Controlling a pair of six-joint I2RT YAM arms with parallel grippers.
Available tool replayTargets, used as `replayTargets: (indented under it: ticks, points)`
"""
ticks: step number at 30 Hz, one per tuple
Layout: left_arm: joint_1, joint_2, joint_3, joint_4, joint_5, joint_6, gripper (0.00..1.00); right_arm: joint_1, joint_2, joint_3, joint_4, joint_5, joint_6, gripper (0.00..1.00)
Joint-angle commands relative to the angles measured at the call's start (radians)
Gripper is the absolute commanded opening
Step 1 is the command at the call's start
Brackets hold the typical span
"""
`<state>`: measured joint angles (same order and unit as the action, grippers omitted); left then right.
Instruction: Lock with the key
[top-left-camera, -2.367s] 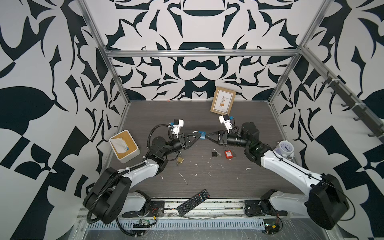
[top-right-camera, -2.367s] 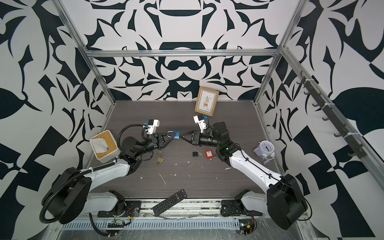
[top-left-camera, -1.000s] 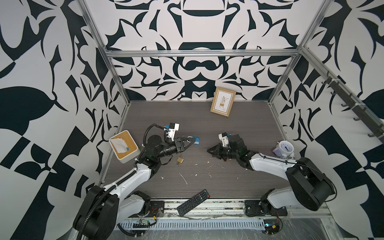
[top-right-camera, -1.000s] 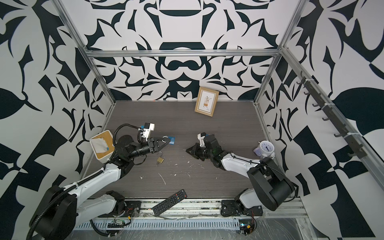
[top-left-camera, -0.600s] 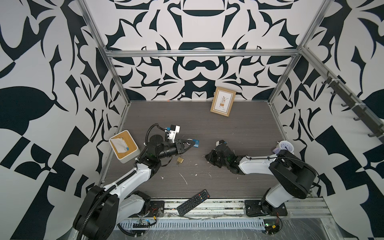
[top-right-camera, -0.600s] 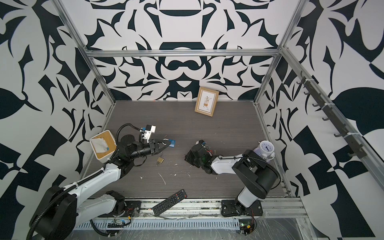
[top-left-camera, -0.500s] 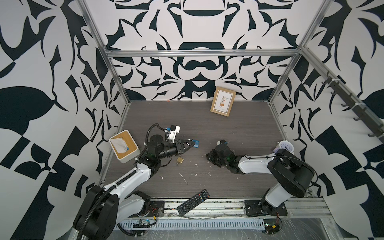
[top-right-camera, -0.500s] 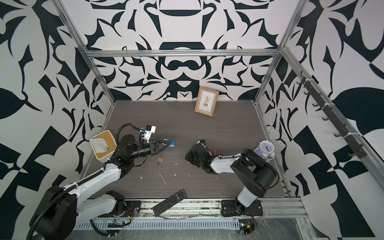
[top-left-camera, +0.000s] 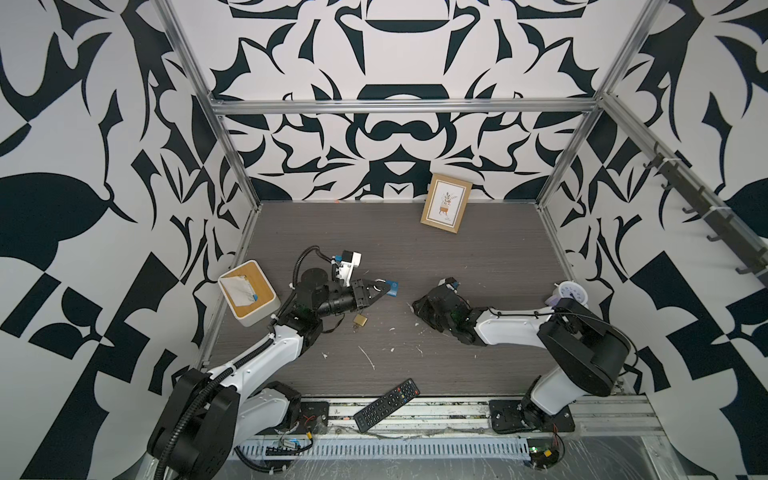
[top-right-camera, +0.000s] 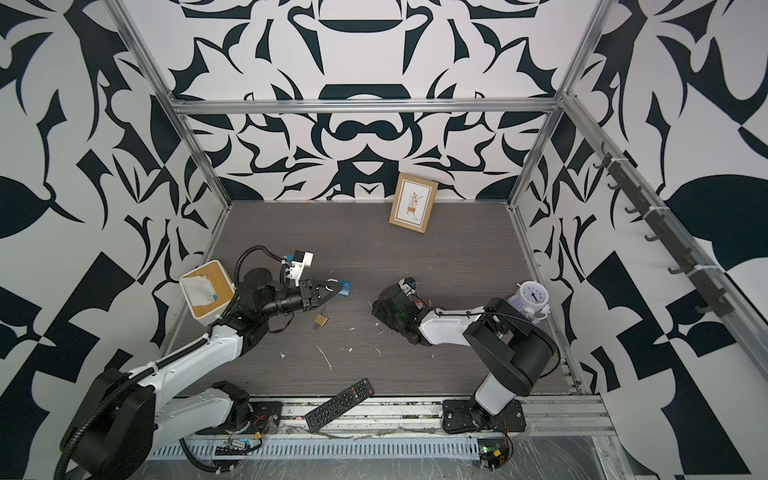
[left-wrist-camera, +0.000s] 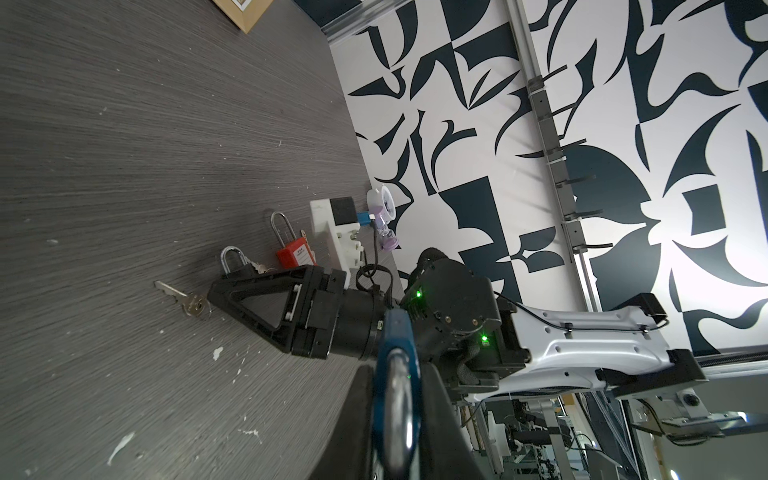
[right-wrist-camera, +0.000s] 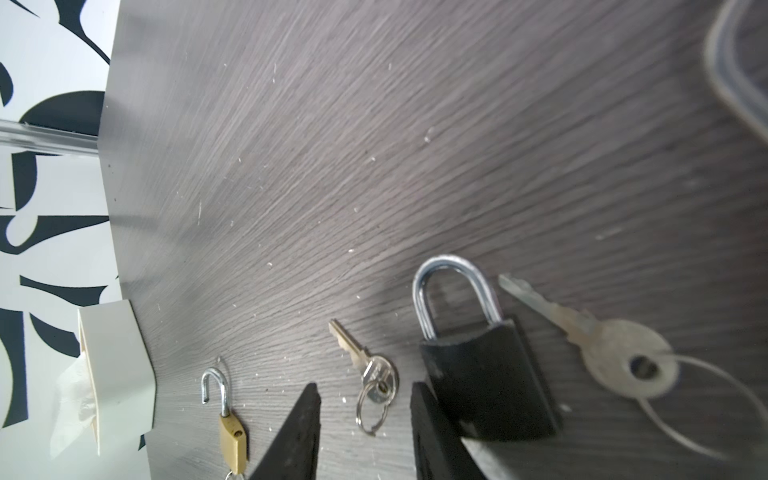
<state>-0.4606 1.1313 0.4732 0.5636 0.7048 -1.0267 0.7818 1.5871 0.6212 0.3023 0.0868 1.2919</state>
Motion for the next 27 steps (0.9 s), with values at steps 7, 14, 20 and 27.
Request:
replayTargets:
  ticks: [7,14,20,27]
  points:
    - [0.003,0.008,0.045,0.019,0.056,0.03,0.0,0.008,-0.362,-0.086,0.042,-0.053,-0.194,0.43]
    - [0.002,0.1,0.072,0.096,0.252,-0.006,0.0,0.004,-0.464,-0.088,0.227,-0.344,-0.326,0.5]
    - [0.002,0.123,0.077,0.15,0.296,-0.047,0.0,0.003,-0.414,-0.083,0.353,-0.442,-0.263,0.46]
    - [0.002,0.131,0.085,0.149,0.311,-0.048,0.0,0.002,-0.335,-0.078,0.49,-0.493,-0.196,0.33]
